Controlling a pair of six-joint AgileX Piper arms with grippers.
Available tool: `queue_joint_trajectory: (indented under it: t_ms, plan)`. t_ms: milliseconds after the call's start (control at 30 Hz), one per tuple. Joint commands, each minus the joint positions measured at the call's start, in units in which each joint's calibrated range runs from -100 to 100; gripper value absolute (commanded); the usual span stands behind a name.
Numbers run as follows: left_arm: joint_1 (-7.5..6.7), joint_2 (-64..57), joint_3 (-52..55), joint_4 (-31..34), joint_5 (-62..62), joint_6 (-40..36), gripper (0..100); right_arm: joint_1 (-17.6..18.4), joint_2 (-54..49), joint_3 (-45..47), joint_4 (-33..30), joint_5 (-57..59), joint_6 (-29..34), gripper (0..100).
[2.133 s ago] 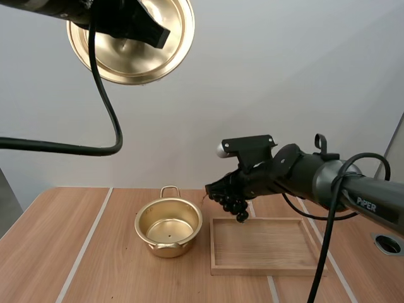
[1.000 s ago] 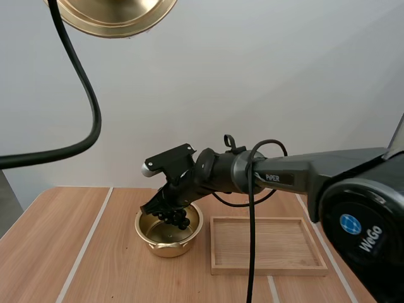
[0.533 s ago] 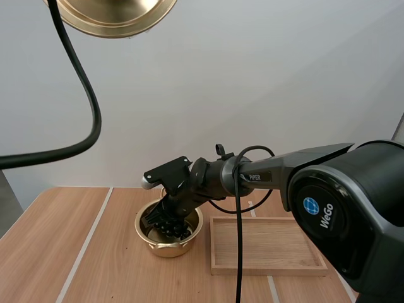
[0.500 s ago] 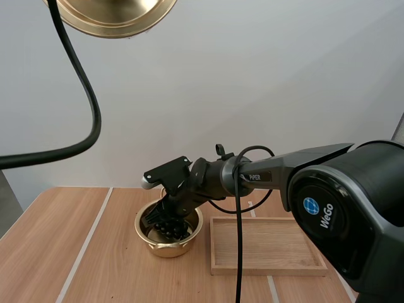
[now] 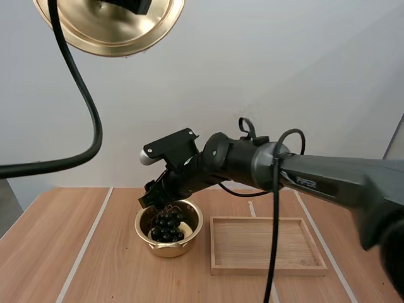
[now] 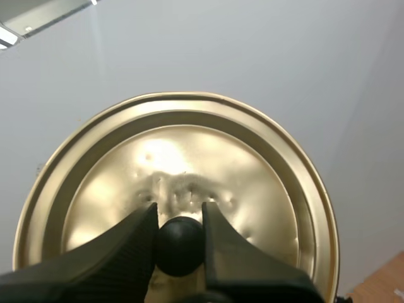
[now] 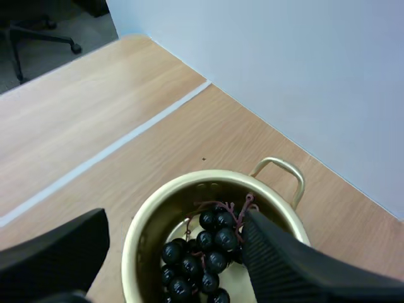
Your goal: Open the lid, put the grape in the pot, and close it
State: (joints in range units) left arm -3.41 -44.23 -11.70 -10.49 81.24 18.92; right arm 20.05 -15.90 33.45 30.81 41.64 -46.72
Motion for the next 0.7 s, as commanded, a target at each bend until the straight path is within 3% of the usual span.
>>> queue_joint_trajectory:
  t_ms: [0, 67, 100, 133, 167, 333, 667]
  plan:
    - [0.13, -0.42, -0.3, 1.51, 1.49, -0.11, 0, -0.01, -8.57, 1.85, -2.57, 6.29, 2.75, 100]
    - [0.13, -0.42, -0.3, 1.75, 1.49, -0.11, 0, -0.01, -11.6, 2.86, -5.47, 7.87, 6.09, 78]
    - [0.13, -0.42, -0.3, 2.11, 1.95, -0.11, 0, -0.01, -13.97, 3.67, -8.34, 8.75, 8.05, 59]
    - [0.13, -0.31, -0.3, 2.11, 2.32, -0.11, 0, -0.01, -14.94, 3.87, -9.06, 9.22, 8.62, 55]
    - [0.13, -0.22, -0.3, 2.11, 2.56, -0.11, 0, -0.01, -17.19, 4.64, -11.84, 11.05, 10.49, 38]
    - [0.13, 0.47, -0.3, 2.22, 4.34, -0.11, 0, -0.01, -23.79, 7.21, -17.52, 17.12, 14.33, 0]
    - [0.13, 3.68, 3.96, 2.41, 10.84, -0.11, 0, -5.99, -40.03, 13.27, -17.82, 31.58, 15.33, 0]
